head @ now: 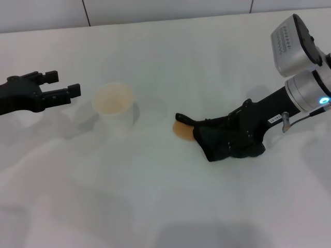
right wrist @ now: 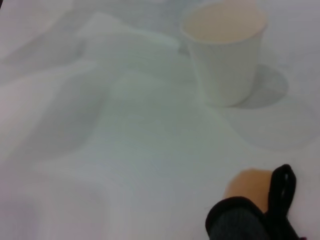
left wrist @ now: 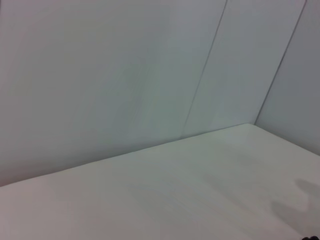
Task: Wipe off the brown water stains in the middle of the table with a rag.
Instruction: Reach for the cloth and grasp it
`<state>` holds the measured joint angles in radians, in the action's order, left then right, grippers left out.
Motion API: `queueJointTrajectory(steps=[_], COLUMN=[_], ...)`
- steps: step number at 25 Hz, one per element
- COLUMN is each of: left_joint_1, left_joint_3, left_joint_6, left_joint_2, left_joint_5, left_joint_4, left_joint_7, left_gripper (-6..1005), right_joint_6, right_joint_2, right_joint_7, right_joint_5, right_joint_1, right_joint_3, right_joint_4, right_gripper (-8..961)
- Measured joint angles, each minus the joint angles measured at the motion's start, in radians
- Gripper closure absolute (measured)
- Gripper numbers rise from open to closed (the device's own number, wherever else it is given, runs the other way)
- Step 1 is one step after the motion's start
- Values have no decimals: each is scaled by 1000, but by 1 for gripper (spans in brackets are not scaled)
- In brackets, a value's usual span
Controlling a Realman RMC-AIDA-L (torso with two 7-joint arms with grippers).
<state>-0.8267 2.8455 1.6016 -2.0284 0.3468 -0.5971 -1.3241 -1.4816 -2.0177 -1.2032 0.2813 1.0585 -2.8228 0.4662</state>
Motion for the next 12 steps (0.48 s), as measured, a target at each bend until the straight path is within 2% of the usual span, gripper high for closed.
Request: queueJointTrajectory(steps=[4,12], left_joint_1=[0,0], left_joint_3=[0,0], left_joint_6=[0,0], left_joint_2=[-1,-1], left_joint_5=[0,0], left_joint_4=[0,-2], left_joint_7=[0,0], left_gripper=[133,133], right_joint_6=[-21,-38], right_joint_2=[1,1], right_joint_7=[6,9], right_joint_5=[1,1], right_joint_1=[2,9], right_joint_3=[0,0], right_joint_4=[0,0], right_gripper=[289,595])
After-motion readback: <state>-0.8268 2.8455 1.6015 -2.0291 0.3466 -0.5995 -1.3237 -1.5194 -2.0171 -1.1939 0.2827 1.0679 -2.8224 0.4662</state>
